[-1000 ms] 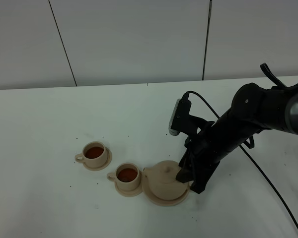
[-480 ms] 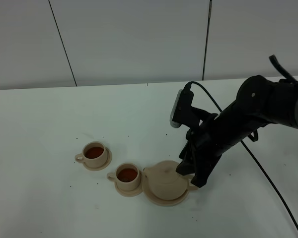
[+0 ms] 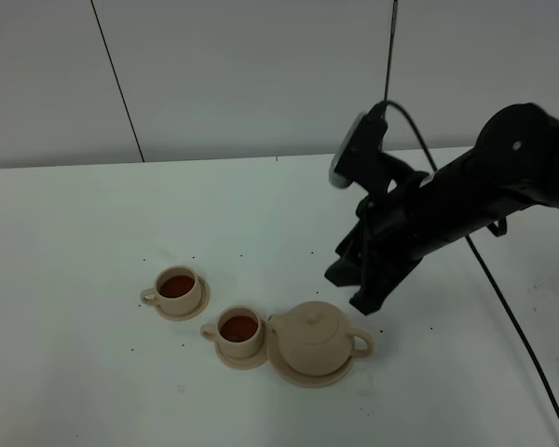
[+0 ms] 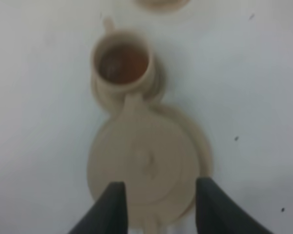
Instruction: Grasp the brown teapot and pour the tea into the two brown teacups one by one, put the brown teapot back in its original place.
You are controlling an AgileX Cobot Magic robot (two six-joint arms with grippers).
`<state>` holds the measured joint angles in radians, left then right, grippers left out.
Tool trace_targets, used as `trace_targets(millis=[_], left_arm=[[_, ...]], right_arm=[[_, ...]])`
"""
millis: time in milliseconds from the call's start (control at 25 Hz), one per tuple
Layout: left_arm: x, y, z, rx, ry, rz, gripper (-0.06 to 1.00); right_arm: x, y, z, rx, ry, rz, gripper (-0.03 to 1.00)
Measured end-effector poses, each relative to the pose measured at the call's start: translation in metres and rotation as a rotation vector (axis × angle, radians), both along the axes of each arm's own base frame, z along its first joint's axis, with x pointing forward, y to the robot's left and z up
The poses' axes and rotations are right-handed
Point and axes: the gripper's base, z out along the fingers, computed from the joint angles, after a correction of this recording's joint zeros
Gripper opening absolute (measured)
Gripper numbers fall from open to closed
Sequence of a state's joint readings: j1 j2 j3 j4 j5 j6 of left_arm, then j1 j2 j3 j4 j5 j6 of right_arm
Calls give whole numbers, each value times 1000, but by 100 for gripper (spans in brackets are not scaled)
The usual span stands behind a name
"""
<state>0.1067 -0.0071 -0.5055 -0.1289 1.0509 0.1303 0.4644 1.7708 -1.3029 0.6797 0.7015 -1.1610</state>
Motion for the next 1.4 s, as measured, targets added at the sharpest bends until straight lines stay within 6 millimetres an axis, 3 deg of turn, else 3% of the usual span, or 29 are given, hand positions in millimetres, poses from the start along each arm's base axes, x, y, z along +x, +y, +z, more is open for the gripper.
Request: trace_targets(millis=[440, 840, 1000, 1240, 1400], left_arm=[[0, 0, 0, 0, 0, 0, 24], [0, 0, 0, 0, 0, 0, 24], [0, 0, 0, 0, 0, 0, 24], [0, 0, 0, 0, 0, 0, 24], [0, 0, 0, 0, 0, 0, 24]], right_arm=[[-17, -6, 59, 180, -76, -112, 30], [-45, -26, 126, 317, -266, -187, 30], [-46, -48, 144, 361, -322, -277, 30], [-30, -89, 148, 364, -332, -434, 30], [-31, -113, 156, 363, -369, -503, 30]])
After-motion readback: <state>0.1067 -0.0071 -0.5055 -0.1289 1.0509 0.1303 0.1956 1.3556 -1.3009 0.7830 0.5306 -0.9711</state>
